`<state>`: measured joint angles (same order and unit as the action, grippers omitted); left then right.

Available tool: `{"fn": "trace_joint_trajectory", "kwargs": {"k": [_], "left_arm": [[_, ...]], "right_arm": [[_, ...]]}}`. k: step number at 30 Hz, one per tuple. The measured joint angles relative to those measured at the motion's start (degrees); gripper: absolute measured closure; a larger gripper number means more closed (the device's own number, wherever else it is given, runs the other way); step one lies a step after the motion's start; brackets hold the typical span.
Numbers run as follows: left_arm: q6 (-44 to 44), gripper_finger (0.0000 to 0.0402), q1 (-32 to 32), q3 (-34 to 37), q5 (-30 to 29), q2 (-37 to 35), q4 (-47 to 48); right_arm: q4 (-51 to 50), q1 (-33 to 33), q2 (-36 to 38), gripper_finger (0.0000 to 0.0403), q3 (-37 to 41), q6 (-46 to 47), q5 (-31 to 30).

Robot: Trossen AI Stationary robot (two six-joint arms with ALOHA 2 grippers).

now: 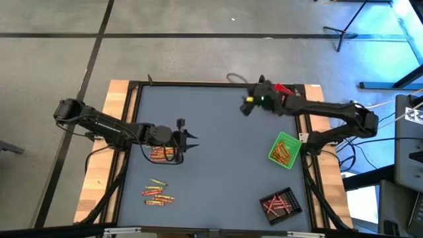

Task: Sort crayons
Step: Put the red crayon into the black bin

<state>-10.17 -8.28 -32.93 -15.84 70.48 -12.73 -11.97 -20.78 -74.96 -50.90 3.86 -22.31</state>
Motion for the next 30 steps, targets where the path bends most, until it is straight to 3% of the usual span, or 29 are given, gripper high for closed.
{"fn": "trace_joint_trajectory", "kwargs": {"k": [7, 15, 19, 30], "left_arm": [[5.44, 0.0289, 1.58, -0.10, -3.29, 0.00, 7.55], [14.39, 0.0289, 7.22, -11.05, -2.64, -0.02, 43.42], [15.62, 0.0289, 11.57, -13.79, -0.46, -0.03, 55.63], [10.95, 0.0289, 23.08, -11.42, 5.29, 3.19, 60.16]], "right_arm": [[15.69, 13.45, -2.98, 0.0177, 0.12, -7.02, 2.21], [22.06, 21.77, -7.59, 0.0177, 0.12, -11.67, 2.47], [25.62, 25.86, -8.52, 0.0178, 0.12, -13.74, 3.80], [28.21, 30.24, -8.48, 0.0178, 0.12, -19.24, 3.95]]}}
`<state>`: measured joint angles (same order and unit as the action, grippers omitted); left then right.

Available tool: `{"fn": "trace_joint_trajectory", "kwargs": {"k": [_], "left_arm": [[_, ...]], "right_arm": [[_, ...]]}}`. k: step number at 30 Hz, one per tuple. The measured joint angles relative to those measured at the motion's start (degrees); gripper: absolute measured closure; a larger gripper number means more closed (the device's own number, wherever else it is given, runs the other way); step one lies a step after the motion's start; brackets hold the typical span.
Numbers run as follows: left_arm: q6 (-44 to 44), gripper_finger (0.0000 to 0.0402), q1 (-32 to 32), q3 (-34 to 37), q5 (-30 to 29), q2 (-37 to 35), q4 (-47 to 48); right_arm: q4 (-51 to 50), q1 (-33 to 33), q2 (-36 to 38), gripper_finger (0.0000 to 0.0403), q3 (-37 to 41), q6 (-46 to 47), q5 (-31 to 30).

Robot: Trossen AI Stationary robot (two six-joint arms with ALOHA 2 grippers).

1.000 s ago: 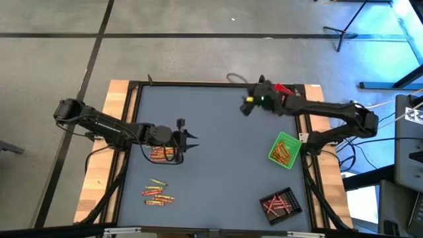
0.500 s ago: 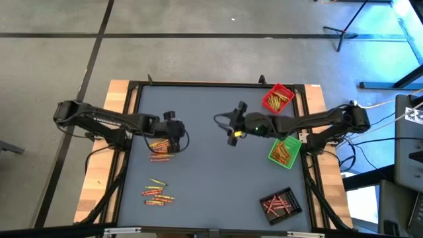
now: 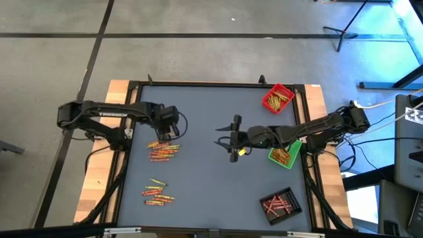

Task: Sort crayons
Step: Put the red crayon into the black bin

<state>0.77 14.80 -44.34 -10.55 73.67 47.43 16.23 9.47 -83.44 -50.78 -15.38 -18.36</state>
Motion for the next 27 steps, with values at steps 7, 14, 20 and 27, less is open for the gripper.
{"fn": "trace_joint_trajectory", "kwargs": {"k": [7, 14, 20, 27], "left_arm": [[-5.36, 0.0289, 2.62, 0.25, 5.16, 8.16, -0.70], [-7.08, 0.0289, 3.87, 0.25, 5.32, 13.18, -2.06], [-7.47, 0.0289, 4.21, 0.25, 5.20, 15.05, -3.29], [-9.46, 0.0309, 4.40, 0.00, 5.61, 16.73, -4.23]], "right_arm": [[-0.44, -0.10, 0.02, 0.0178, 0.00, 0.00, -0.01], [-1.06, -0.10, 0.02, 0.0178, 0.00, 0.22, -0.01], [-1.07, -0.10, 0.02, 0.0178, 0.00, 0.40, -0.01], [-1.10, -0.10, 0.02, 0.0178, 0.00, 0.52, -0.01]]}}
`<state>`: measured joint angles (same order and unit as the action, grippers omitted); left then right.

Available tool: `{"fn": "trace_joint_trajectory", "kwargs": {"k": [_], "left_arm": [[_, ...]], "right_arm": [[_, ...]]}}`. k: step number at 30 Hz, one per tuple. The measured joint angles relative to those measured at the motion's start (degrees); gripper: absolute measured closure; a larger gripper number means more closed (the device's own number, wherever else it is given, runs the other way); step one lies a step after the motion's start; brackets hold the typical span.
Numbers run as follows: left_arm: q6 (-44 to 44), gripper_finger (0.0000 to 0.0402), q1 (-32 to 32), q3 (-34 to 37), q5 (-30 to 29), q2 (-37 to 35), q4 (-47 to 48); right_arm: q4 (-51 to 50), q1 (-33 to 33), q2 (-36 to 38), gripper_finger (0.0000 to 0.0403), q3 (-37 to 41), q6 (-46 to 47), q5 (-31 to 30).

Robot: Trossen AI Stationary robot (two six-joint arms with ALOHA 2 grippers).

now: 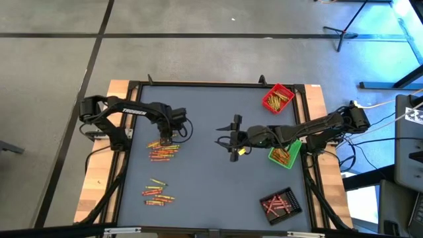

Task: Sort crayons
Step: Put the red crayon into the black bin

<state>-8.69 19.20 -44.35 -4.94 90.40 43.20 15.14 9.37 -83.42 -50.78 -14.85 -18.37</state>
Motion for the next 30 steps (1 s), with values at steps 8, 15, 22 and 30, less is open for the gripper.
{"fn": "trace_joint_trajectory", "kwargs": {"k": [8, 15, 22, 30], "left_arm": [[-0.48, 0.0394, 1.31, 0.07, 0.39, 0.05, -0.08], [-0.35, 0.0392, 0.40, -0.26, -6.38, -2.16, 1.58], [1.93, 0.0396, -5.09, -4.04, -17.83, -12.21, 4.90], [2.29, 0.0395, -14.69, -5.50, -17.97, -24.75, -4.31]], "right_arm": [[-0.28, 0.00, 0.00, 0.0178, 0.00, 0.00, 0.02], [-0.33, 0.00, 0.02, 0.0178, -0.02, 0.00, 0.02], [-0.59, 0.00, 0.02, 0.0178, -0.02, 0.66, 0.02], [-2.77, 0.00, -0.07, 0.0178, -0.02, 5.25, 0.04]]}}
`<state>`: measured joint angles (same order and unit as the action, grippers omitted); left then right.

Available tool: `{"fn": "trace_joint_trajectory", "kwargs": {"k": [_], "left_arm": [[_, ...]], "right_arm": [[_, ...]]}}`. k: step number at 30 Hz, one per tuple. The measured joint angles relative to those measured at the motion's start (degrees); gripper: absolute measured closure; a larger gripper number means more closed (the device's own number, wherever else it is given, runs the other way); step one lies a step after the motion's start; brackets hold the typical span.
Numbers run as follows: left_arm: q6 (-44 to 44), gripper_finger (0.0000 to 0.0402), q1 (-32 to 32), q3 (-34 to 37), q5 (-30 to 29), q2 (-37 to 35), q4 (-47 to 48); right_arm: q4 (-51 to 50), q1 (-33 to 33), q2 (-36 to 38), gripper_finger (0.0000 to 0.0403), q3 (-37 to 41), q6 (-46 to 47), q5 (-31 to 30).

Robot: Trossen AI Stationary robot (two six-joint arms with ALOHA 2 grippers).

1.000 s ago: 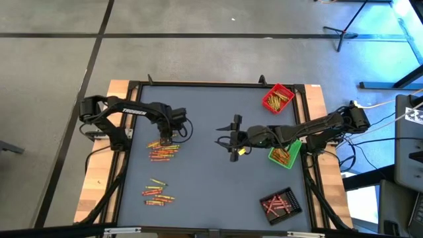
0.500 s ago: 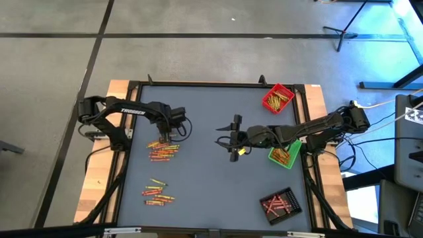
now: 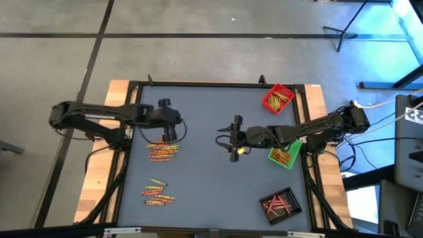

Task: Sort crayons
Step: Put the red crayon into the black bin

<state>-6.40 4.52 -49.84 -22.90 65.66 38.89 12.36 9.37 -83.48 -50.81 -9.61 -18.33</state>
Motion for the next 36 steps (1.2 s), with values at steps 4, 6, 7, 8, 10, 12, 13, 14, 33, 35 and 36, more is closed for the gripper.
{"fn": "trace_joint_trajectory", "kwargs": {"k": [4, 6, 7, 8, 10, 12, 13, 14, 33, 35, 36], "left_arm": [[-1.14, 0.0395, -4.88, 0.09, -1.29, -2.30, -7.34], [-2.93, 0.0396, -7.02, 0.87, -1.88, -2.73, -12.56], [-3.83, 0.0396, -8.04, 1.52, -1.86, -2.76, -15.46], [-4.70, 0.0396, -8.91, 2.33, -1.77, -2.71, -18.37], [-6.40, 0.0396, -10.44, 4.31, -1.64, -2.50, -24.83], [-7.96, 0.0396, -11.51, 6.77, -1.41, -2.28, -32.13], [-8.58, 0.0396, -11.84, 8.06, -0.70, -2.28, -34.88], [-8.81, 0.0396, -12.14, 9.31, 0.20, -2.28, -37.58], [-13.44, 0.0396, -15.03, 19.80, 6.09, 2.16, -64.97], [-13.60, 0.0396, -15.28, 19.80, 6.14, 2.25, -65.52], [-13.64, 0.0396, -15.47, 19.80, 6.30, 2.26, -65.65]], "right_arm": [[0.26, 0.00, -0.02, 0.0167, 0.00, 0.90, 0.00], [0.21, 0.00, -0.04, 0.0151, 0.00, 0.79, 0.00], [0.08, 0.00, -0.04, 0.0141, 0.00, 0.81, 0.10], [0.04, 0.00, -0.06, 0.0131, 0.00, 0.79, 0.63], [0.18, -0.04, -0.15, 0.0115, 0.00, 0.55, 1.02], [1.04, -0.04, -0.15, 0.0103, 0.00, -0.36, 1.06], [1.81, -0.04, -0.15, 0.0099, -0.01, -0.89, 1.11], [2.40, -0.04, -0.15, 0.0097, -0.02, -1.07, 1.54], [28.58, -0.01, -10.58, 0.0141, -0.11, -6.27, 10.43], [29.12, -0.02, -11.96, 0.0149, -0.98, -6.69, 10.53], [29.13, -0.02, -12.54, 0.0154, -1.36, -6.75, 10.82]]}}
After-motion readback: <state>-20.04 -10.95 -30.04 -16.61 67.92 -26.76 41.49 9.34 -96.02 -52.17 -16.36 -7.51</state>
